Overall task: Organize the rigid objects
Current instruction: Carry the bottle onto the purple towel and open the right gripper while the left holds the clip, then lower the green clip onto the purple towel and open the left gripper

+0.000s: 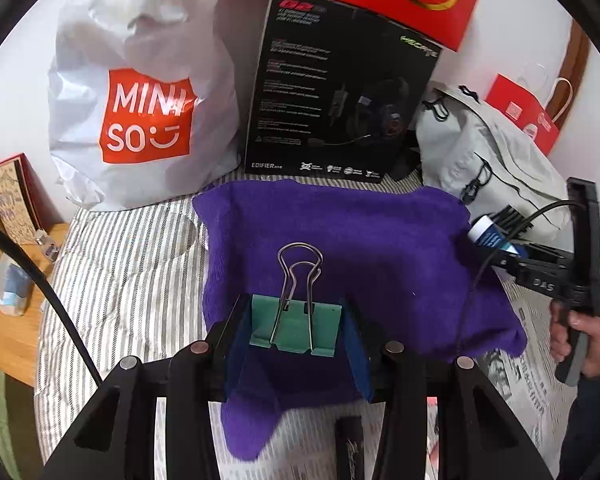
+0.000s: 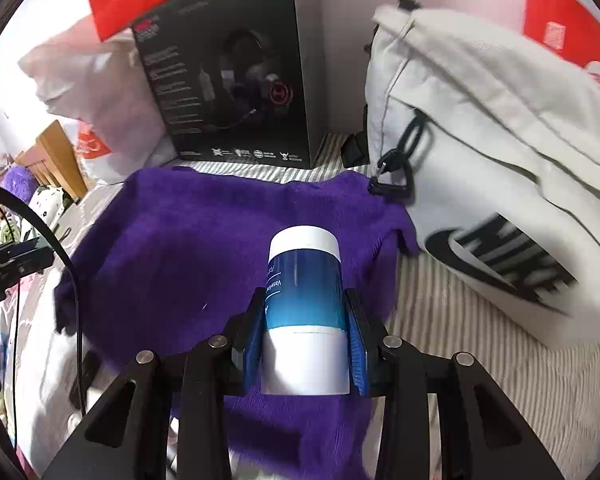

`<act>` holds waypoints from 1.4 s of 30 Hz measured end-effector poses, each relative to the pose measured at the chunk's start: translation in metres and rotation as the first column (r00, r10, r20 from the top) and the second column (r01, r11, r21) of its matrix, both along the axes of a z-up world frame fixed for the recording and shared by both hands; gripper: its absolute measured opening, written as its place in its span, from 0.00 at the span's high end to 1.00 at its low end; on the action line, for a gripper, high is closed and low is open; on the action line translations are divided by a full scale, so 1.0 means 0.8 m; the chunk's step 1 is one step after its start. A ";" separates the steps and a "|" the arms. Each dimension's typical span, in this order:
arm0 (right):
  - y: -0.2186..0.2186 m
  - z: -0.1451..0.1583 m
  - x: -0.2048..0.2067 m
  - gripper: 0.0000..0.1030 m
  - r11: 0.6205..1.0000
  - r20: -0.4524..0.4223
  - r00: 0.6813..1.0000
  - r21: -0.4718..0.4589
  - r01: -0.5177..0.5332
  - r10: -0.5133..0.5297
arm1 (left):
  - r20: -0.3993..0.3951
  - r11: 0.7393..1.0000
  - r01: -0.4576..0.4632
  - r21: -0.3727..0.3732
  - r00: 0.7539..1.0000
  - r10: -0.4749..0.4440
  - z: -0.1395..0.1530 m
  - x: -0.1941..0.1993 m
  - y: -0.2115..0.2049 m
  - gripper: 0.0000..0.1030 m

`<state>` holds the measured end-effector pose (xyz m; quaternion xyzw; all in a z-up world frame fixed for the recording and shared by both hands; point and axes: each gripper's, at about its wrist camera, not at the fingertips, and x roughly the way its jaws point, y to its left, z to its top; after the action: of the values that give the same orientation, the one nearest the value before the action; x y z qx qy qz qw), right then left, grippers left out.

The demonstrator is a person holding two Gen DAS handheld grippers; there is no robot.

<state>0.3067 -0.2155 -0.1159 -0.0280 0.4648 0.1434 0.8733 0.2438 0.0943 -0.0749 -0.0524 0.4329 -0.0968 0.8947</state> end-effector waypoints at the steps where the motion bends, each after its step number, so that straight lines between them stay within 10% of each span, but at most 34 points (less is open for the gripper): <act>1: 0.004 -0.005 0.009 0.65 1.000 -0.004 1.000 -0.011 -0.003 0.003 | -0.003 1.000 -0.004 0.000 1.000 0.004 -0.003 0.006 0.001 0.60; 18: 0.032 -0.054 0.063 0.64 0.994 -0.096 0.994 -0.097 -0.054 0.045 | -0.044 1.000 0.014 -0.018 0.999 -0.015 -0.027 0.042 0.005 0.60; 23: 0.036 -0.054 0.062 0.46 0.992 -0.125 0.989 -0.094 -0.085 0.073 | -0.064 1.000 0.024 -0.017 0.998 -0.025 -0.037 0.049 0.001 0.60; 42: -0.001 0.026 -0.089 0.32 1.000 -0.029 0.999 -0.026 0.018 -0.019 | -0.098 0.997 0.023 0.078 0.995 -0.015 -0.062 0.127 -0.048 0.60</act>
<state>0.2356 -0.2162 -0.0952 -0.0329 0.4794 0.1299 0.8673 0.3456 0.0562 -0.1242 -0.0177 0.4798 -0.0855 0.8730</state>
